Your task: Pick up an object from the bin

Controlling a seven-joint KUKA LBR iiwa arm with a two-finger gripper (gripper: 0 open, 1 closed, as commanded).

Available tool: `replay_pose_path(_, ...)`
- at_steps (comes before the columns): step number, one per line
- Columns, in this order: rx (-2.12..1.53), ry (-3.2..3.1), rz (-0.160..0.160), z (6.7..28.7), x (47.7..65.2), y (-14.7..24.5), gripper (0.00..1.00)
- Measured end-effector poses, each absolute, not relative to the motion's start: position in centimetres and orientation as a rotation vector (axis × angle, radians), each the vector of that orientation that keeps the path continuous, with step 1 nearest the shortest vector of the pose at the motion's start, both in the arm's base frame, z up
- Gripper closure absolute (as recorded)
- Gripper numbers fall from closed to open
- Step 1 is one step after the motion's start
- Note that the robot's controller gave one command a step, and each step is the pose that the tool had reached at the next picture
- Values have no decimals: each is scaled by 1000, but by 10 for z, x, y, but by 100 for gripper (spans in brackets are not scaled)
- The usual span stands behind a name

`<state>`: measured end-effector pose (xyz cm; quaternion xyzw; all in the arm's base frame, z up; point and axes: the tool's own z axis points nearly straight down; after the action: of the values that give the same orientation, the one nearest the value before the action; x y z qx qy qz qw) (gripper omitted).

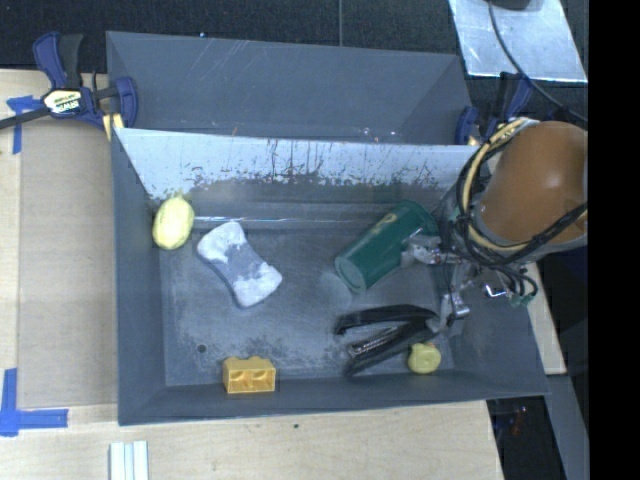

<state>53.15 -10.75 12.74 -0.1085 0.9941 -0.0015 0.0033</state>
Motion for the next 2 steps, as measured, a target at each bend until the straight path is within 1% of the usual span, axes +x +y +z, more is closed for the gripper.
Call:
replay_pose_path(1, -389, 3116, 1, 119, 528, -85, 0)
replay_pose_path(2, -339, 3117, -2, 87, 532, -54, 0)
